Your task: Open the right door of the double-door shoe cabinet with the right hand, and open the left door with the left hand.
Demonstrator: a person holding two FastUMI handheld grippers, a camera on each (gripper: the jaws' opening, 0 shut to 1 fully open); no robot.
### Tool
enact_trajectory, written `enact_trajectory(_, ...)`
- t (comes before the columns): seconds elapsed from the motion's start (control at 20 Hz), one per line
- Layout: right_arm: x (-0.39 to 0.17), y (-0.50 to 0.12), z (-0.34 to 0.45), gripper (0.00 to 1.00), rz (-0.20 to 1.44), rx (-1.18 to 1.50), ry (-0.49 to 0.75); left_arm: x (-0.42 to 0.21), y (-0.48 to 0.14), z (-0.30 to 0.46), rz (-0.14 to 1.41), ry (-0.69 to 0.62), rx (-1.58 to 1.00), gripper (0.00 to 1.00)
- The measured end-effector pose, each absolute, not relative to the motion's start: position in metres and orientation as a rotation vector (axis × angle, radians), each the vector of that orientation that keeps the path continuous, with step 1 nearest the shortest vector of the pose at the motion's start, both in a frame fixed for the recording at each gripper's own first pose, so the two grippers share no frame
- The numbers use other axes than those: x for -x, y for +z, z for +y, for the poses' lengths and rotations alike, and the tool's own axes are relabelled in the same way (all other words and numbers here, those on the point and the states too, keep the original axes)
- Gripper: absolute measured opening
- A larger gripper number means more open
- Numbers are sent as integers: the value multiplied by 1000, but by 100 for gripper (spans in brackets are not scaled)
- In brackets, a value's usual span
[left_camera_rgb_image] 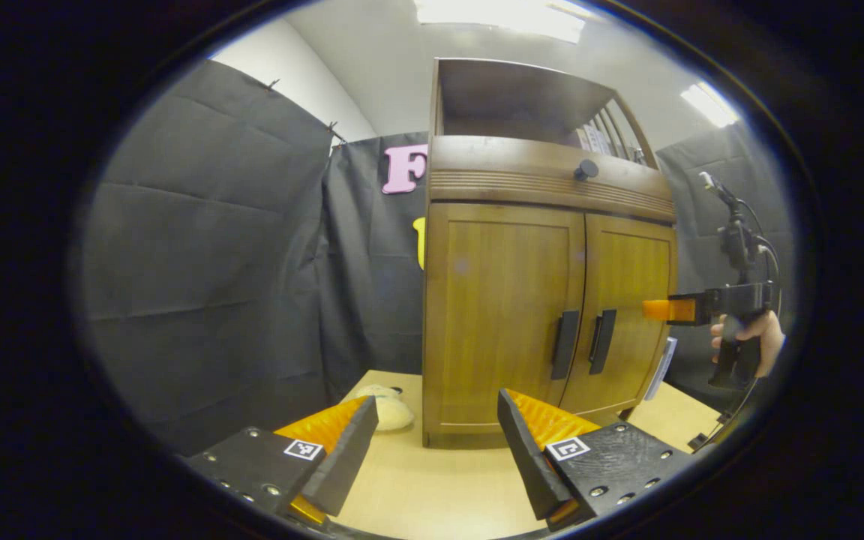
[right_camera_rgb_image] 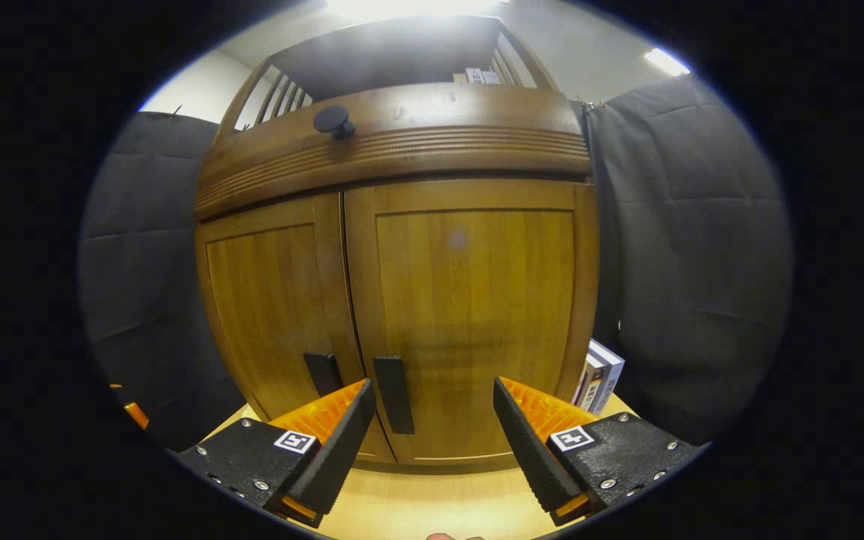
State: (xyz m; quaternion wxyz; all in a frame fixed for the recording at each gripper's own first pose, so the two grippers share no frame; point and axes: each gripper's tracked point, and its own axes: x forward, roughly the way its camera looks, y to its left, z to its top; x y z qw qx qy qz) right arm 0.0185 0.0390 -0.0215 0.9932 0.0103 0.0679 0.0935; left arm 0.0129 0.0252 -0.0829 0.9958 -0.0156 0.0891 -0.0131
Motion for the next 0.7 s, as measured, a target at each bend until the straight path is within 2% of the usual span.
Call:
enact_trajectory(0.45,-33,-37,49,96,193,12,200,-27,-122,42,262,11,49,94)
enact_trajectory(0.5,-34,-39,50,99,205,8,201,-23,-121,40,269,17,50,94)
enact_trajectory(0.7,-33,-33,49,94,223,9,218,-23,-128,44,292,35,61,92)
